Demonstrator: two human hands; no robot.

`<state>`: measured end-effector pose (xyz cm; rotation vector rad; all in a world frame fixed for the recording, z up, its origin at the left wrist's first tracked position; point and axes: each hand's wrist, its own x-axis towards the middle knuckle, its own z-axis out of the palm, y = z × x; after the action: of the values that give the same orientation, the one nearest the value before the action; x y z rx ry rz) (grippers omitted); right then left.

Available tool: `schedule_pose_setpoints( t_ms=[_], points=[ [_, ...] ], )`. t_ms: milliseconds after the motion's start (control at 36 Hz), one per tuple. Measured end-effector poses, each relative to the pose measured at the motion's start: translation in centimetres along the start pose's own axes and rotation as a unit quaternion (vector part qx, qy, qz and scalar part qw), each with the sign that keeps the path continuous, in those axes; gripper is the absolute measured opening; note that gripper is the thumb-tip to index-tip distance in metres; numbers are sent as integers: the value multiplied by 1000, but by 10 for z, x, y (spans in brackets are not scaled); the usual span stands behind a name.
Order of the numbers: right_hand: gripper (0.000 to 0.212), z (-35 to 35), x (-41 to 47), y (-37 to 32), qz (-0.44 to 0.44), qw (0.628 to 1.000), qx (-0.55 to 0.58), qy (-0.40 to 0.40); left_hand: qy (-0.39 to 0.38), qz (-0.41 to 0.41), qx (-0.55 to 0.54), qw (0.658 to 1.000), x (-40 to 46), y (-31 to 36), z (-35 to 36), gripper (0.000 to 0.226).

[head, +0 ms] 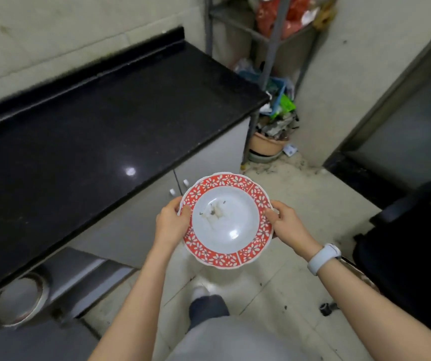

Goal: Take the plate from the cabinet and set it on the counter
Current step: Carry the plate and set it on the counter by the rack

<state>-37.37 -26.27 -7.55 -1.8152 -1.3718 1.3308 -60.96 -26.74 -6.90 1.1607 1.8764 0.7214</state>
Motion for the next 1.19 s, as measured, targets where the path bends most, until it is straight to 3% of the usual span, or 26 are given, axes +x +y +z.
schedule_pose_setpoints(
  t_ms=[194, 500, 639, 944, 1194],
  points=[
    [25, -45, 52, -10, 34, 994, 42, 98, -43, 48, 1, 998, 72, 68, 39, 28],
    [27, -80, 203, -91, 7, 993, 44, 108, -70, 72, -37, 994, 232, 143, 43, 27],
    [28, -92, 266, -135, -22, 994, 21, 105, -71, 42, -75, 994, 293, 178, 38, 30],
    [23, -101, 382, -190, -35, 996, -21, 74, 16, 3, -82, 997, 383, 208, 32, 19],
    [40, -70, 506, -240, -76, 993, -40, -81, 193, -96, -130, 968, 447, 214, 27, 25]
  ],
)
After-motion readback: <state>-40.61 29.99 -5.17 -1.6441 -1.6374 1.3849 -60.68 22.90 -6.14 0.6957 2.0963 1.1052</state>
